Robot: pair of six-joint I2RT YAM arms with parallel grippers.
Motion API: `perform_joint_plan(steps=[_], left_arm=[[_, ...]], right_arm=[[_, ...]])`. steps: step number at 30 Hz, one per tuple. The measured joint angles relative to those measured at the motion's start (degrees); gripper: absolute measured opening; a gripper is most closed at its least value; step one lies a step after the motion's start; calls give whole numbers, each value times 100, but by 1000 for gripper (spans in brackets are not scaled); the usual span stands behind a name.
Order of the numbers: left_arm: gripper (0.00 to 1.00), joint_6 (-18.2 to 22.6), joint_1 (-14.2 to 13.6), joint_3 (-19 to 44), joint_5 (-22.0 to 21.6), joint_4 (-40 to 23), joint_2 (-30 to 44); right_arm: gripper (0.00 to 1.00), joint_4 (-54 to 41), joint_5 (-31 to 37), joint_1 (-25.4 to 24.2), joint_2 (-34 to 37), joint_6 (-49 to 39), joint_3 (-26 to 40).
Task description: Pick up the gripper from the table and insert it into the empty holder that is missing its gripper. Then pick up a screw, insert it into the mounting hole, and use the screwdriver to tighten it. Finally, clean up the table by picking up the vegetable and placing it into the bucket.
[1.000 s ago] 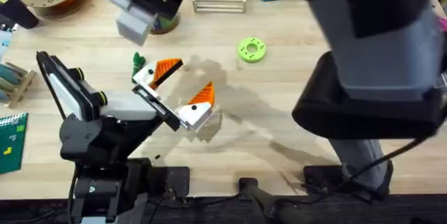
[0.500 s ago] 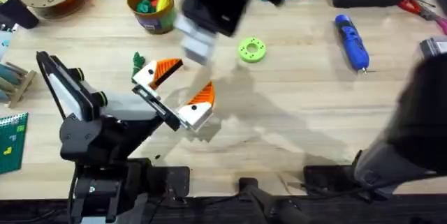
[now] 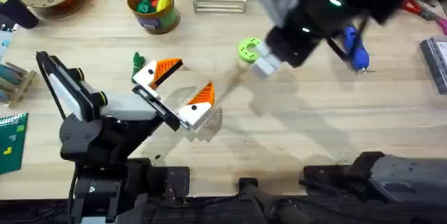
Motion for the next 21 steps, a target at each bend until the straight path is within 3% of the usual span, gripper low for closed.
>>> perform_joint_plan(steps=[3,7,14,21], left_arm=[[973,1,0,0,0,0,0],[973,2,0,0,0,0,0],[972,2,0,0,0,0,0],[972,2,0,0,-2,0,0]], right_arm=[[857,436,-298,-401,-681,121,-656],[922,581,-562,-1126,-1136,202,-771],[931,634,-1436,-2550,-1163,-213,-776],[931,639,-2032,-3555,-1164,-640,-754]])
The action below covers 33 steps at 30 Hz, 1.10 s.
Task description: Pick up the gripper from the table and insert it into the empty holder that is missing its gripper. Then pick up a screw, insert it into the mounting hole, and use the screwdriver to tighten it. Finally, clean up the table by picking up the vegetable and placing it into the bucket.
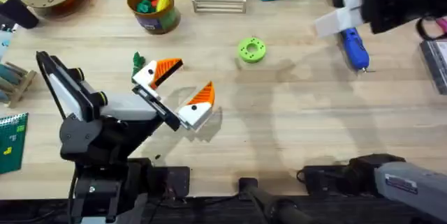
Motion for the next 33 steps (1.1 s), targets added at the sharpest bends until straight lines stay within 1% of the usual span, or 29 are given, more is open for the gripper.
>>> perform_joint_plan(steps=[1,5,8,9,10,14,15,16,21,24,27,33], left_arm=[[972,0,0,0,2,0,0],[972,0,0,0,2,0,0],[966,-3,0,0,-1,0,0],[851,-13,0,0,2,0,0],[711,-5,0,0,1,-2,0],[87,2,0,0,-1,0,0],[26,25,0,0,1,0,0],[13,23,0,0,-1,0,0],[14,24,0,0,-1,0,0],[13,34,0,0,2,0,0],[13,144,0,0,17,-2,0],[13,264,0,0,23,-2,0]], right_arm=[[931,-9,-60,-291,1,-117,139],[940,44,-105,-526,-2,-202,389],[940,-42,-109,-633,-2,-238,420],[941,-51,-113,-633,-2,-240,420],[940,-52,-122,-633,-2,-240,420],[941,-52,-127,-633,-2,-246,420],[940,-52,-128,-633,-2,-262,420],[941,-52,-129,-633,0,-284,420],[940,-46,-154,-651,0,-444,420],[941,-44,-167,-768,1,-496,420],[940,-50,-171,-1006,68,-522,422],[941,-48,-186,-1755,420,-562,422]])
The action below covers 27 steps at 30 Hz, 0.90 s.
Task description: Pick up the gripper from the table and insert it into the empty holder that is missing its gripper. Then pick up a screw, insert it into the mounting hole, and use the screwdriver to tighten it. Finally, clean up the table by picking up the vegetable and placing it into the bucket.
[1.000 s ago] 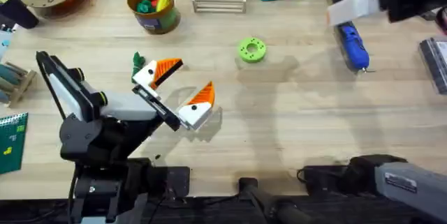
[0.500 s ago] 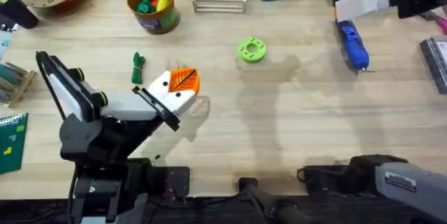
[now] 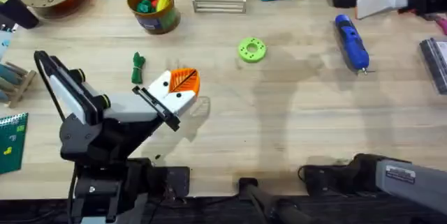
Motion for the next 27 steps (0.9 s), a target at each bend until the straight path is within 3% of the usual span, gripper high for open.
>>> perform_joint_plan(steps=[3,10,27], left_arm=[[13,86,0,0,64,-2,0],[13,127,0,0,87,-4,0],[13,129,0,0,90,-4,0]], right_arm=[[965,24,2,-509,242,-108,0],[965,279,3,-883,922,-321,0],[991,2051,0,-1133,3053,-1232,0]])
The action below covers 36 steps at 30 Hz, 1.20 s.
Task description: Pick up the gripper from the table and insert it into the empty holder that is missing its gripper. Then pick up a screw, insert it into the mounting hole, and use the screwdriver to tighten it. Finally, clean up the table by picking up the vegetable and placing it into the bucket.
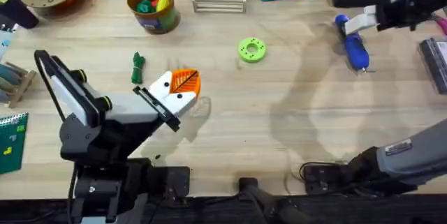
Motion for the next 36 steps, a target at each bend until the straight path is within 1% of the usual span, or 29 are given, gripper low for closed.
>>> perform_joint_plan(steps=[5,10,13,16,20,24,29,36], left_arm=[[13,0,0,0,0,0,0],[13,0,0,0,0,0,0],[13,0,0,0,0,0,0],[13,0,0,0,0,0,0],[13,2,0,0,0,0,0],[13,2,0,0,2,0,0],[13,4,0,0,2,0,0],[13,15,0,0,2,0,0]], right_arm=[[991,273,-188,0,413,-119,0],[991,533,-288,41,641,-162,0],[991,623,-289,108,737,-159,0],[991,657,-126,234,883,-159,0],[991,679,154,404,931,-157,63],[991,715,227,523,964,-128,105],[991,736,243,538,973,-23,111],[990,734,372,559,973,360,111]])
